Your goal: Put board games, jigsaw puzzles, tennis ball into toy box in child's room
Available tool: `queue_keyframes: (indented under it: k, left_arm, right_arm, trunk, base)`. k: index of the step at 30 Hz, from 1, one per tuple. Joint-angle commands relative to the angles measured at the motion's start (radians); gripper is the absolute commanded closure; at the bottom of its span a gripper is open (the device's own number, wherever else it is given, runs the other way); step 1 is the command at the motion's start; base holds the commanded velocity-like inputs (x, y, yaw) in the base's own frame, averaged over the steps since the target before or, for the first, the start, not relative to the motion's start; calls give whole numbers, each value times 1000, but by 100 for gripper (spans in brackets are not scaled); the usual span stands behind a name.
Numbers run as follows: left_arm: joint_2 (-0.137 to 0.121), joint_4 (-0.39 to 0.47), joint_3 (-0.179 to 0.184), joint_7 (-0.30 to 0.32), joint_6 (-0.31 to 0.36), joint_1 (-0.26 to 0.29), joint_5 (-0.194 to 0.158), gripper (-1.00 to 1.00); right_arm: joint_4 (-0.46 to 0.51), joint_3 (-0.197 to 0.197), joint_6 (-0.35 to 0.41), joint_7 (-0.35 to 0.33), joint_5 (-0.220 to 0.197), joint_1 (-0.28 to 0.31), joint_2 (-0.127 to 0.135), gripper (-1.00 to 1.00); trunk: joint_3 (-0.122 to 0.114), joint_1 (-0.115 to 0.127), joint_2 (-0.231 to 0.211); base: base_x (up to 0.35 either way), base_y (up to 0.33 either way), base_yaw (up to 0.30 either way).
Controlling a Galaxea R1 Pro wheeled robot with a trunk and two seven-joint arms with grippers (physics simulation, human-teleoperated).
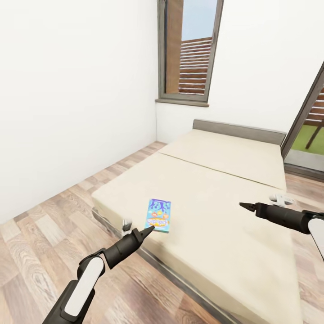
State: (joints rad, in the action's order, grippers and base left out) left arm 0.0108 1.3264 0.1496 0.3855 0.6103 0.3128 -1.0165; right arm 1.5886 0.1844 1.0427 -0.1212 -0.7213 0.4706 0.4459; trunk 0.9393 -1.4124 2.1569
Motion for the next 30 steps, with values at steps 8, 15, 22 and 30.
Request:
queue_keyframes:
  k: [8,15,22,30]
  left_arm:
    - [0,3,-14,0,6,-5,-6,100]
    - [-8,5,-21,4,6,-16,-6,100]
    - [-25,6,-41,7,6,-25,-7,100]
    - [-29,7,-46,7,6,-29,-7,100]
  right_arm:
    - [4,5,5,-42,10,0,6,-100]
    - [12,8,5,-45,9,0,10,-100]
    - [14,7,5,-46,9,0,10,-100]
    - [17,5,5,-46,9,0,10,-100]
  trunk:
    - [-28,31,-56]
    - [-55,58,-105]
    - [-84,85,-154]
    - [-120,115,-210]
  base:
    - [0,0,216]
    - [0,0,261]
    - [0,0,212]
    - [0,0,157]
